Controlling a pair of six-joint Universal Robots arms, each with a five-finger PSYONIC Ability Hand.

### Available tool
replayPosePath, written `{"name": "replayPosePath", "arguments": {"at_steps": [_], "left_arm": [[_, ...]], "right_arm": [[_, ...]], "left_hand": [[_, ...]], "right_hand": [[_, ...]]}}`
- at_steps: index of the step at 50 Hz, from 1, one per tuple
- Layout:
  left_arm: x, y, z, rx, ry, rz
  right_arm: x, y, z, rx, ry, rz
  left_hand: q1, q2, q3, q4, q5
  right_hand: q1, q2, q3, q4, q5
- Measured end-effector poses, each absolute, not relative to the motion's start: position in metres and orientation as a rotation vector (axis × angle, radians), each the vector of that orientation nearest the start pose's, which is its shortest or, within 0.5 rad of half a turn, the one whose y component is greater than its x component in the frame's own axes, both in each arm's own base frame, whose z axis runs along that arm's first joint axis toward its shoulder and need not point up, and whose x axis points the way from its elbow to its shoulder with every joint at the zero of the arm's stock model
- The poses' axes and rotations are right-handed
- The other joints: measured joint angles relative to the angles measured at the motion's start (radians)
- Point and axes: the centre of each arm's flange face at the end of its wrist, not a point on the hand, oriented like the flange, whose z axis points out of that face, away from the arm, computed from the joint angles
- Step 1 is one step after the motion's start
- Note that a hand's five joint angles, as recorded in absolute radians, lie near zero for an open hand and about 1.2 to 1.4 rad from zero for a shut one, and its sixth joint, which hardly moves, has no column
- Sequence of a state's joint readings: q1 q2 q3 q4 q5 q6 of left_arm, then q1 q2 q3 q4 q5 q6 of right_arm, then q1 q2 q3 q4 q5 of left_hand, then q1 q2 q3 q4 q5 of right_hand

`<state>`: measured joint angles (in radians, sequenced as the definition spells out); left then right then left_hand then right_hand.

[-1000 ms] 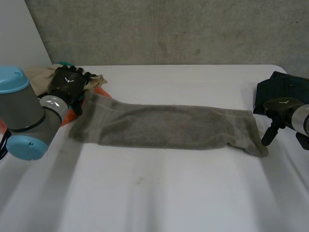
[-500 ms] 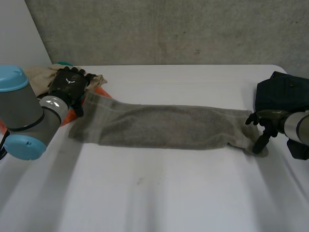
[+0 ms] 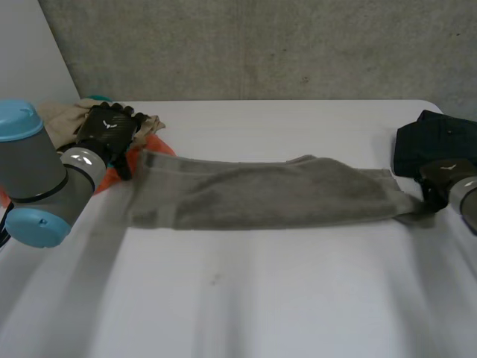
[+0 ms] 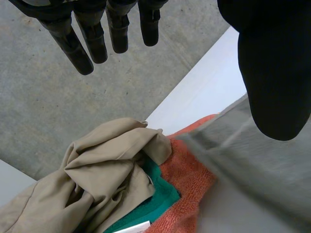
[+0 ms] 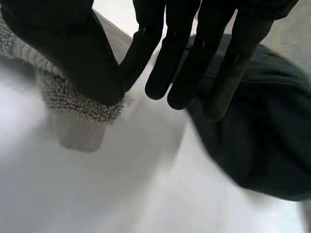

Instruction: Fold the laundry.

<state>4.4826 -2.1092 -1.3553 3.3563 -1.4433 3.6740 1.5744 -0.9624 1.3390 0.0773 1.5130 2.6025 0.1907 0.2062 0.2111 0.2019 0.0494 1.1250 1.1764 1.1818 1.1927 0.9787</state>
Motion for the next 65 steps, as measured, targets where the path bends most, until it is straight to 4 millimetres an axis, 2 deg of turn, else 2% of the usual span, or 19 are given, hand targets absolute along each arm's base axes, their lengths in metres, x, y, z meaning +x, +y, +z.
{"name": "replayPosePath", "arguments": {"at_steps": [10, 14, 16, 19, 20, 21, 25, 28, 31, 32, 36, 41, 43, 46, 48, 52, 57, 61, 65], "left_arm": [[-0.232, -0.364, 0.204, 0.94, 2.047, -2.043], [-0.231, -0.364, 0.208, 0.924, 2.047, -2.056], [-0.23, -0.364, 0.21, 0.912, 2.047, -2.065], [-0.229, -0.364, 0.214, 0.895, 2.049, -2.078], [-0.228, -0.365, 0.215, 0.886, 2.05, -2.082], [-0.228, -0.365, 0.216, 0.882, 2.051, -2.085], [-0.225, -0.365, 0.22, 0.854, 2.054, -2.101], [-0.223, -0.365, 0.223, 0.838, 2.055, -2.109], [-0.222, -0.365, 0.225, 0.83, 2.055, -2.114], [-0.221, -0.365, 0.225, 0.828, 2.055, -2.116], [-0.221, -0.365, 0.226, 0.827, 2.056, -2.117], [-0.221, -0.364, 0.226, 0.831, 2.06, -2.114], [-0.222, -0.364, 0.226, 0.834, 2.061, -2.114], [-0.224, -0.362, 0.227, 0.843, 2.063, -2.117], [-0.226, -0.36, 0.228, 0.851, 2.062, -2.12], [-0.231, -0.356, 0.23, 0.869, 2.059, -2.131], [-0.237, -0.351, 0.232, 0.887, 2.055, -2.145], [-0.241, -0.348, 0.232, 0.897, 2.058, -2.153], [-0.244, -0.346, 0.231, 0.91, 2.063, -2.155]], "right_arm": [[0.096, -0.412, 0.17, -1.098, 2.869, -1.911], [0.1, -0.416, 0.184, -1.127, 2.858, -1.997], [0.113, -0.416, 0.196, -1.154, 2.807, -2.063], [0.142, -0.411, 0.208, -1.215, 2.675, -2.153], [0.166, -0.405, 0.215, -1.267, 2.562, -2.206], [0.173, -0.403, 0.216, -1.283, 2.527, -2.218], [0.257, -0.367, 0.224, -1.477, 2.093, -2.312], [0.323, -0.323, 0.218, -1.638, 1.706, -2.314], [0.366, -0.282, 0.206, -1.745, 1.42, -2.27], [0.385, -0.26, 0.197, -1.793, 1.284, -2.233], [0.42, -0.208, 0.169, -1.894, 1.025, -2.105], [0.442, -0.164, 0.137, -1.988, 0.863, -1.981], [0.444, -0.159, 0.132, -2.007, 0.859, -1.976], [0.444, -0.161, 0.134, -2.022, 0.905, -2.009], [0.44, -0.169, 0.143, -1.991, 0.983, -2.05], [0.421, -0.197, 0.175, -1.791, 1.252, -2.128], [0.378, -0.246, 0.208, -1.356, 1.667, -2.14], [0.335, -0.289, 0.219, -0.998, 1.959, -2.079], [0.293, -0.329, 0.215, -0.689, 2.201, -1.915]], "left_hand": [[0.0, 0.0, 0.0, 0.0, 0.0], [0.0, 0.0, 0.0, 0.0, 0.0], [0.0, 0.0, 0.0, 0.0, 0.0], [0.0, 0.0, 0.0, 0.0, 0.0], [0.0, 0.0, 0.0, 0.0, 0.0], [0.0, 0.0, 0.0, 0.0, 0.0], [0.0, 0.0, 0.0, 0.0, 0.0], [0.0, 0.0, 0.0, 0.0, 0.0], [0.0, 0.0, 0.0, 0.0, 0.0], [0.0, 0.0, 0.0, 0.0, 0.0], [0.0, 0.0, 0.0, 0.0, 0.0], [0.0, 0.0, 0.0, 0.0, 0.0], [0.0, 0.0, 0.0, 0.0, 0.0], [0.0, 0.0, 0.0, 0.0, 0.0], [0.0, 0.0, 0.0, 0.0, 0.0], [0.0, 0.0, 0.0, 0.0, 0.0], [0.0, 0.0, 0.0, 0.0, 0.0], [0.0, 0.0, 0.0, 0.0, 0.0], [0.0, 0.0, 0.0, 0.0, 0.0]], "right_hand": [[0.0, 0.0, 0.0, 0.0, 0.0], [0.0, 0.0, 0.0, 0.0, 0.0], [0.0, 0.0, 0.0, 0.0, 0.0], [0.0, 0.0, 0.004, 0.001, 0.017], [0.0, 0.0, 0.005, 0.002, 0.017], [0.0, 0.0, 0.006, 0.002, 0.017], [0.001, 0.0, 0.006, 0.002, 0.018], [0.013, 0.0, 0.006, 0.003, 0.036], [0.013, 0.0, 0.006, 0.003, 0.036], [0.013, 0.0, 0.006, 0.003, 0.036], [0.013, 0.0, 0.006, 0.003, 0.036], [0.002, -0.022, -0.018, -0.024, 0.011], [-0.162, -0.206, -0.202, -0.187, -0.153], [-0.729, -0.775, -0.757, -0.757, -0.732], [-0.883, -0.931, -0.928, -0.933, -0.905], [-0.902, -0.97, -0.974, -0.981, -0.93], [-0.902, -0.97, -0.974, -0.981, -0.93], [-0.902, -0.97, -0.974, -0.981, -0.93], [-0.902, -0.969, -0.974, -0.981, -0.93]]}}
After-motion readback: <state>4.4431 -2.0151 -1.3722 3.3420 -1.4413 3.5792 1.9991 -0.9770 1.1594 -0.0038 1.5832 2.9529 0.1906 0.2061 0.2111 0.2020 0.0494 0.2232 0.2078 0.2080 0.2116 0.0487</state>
